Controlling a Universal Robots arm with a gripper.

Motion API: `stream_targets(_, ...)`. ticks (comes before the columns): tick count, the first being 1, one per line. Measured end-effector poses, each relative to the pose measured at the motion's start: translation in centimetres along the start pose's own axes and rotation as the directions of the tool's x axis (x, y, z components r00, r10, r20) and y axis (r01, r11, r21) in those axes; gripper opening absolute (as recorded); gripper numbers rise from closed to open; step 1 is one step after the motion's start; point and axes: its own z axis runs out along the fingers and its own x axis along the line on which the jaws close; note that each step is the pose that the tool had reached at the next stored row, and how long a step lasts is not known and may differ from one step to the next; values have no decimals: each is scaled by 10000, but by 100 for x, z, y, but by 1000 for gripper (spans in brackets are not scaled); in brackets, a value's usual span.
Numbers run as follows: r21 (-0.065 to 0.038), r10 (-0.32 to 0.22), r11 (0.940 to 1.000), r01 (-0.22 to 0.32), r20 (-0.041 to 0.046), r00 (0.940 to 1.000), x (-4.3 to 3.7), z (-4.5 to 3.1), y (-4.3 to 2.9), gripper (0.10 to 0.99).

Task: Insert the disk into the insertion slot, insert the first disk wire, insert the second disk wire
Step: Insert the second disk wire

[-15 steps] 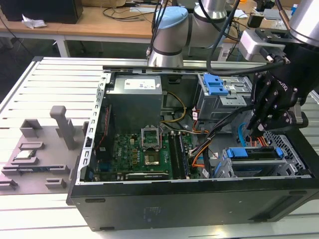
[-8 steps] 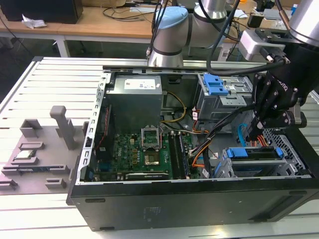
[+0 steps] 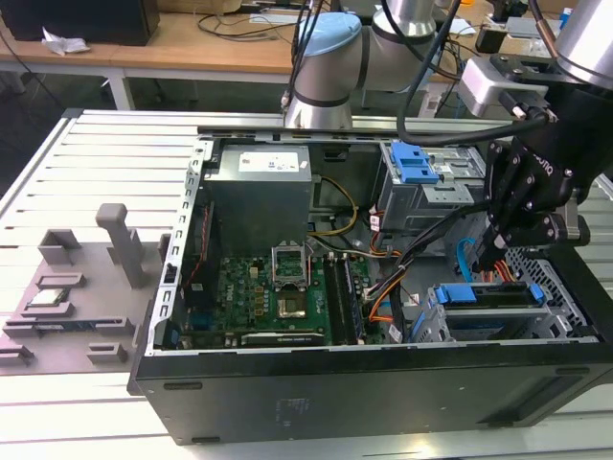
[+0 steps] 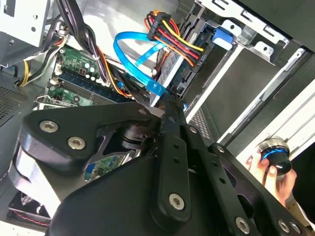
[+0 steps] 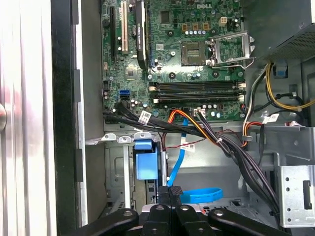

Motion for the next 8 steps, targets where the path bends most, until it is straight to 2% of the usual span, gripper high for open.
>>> stream_targets(5,0,2,10000,-2,1,10000,53,4,-1,102)
stream_targets(8,0,0,10000,0,6,10000,90,54,-6,102)
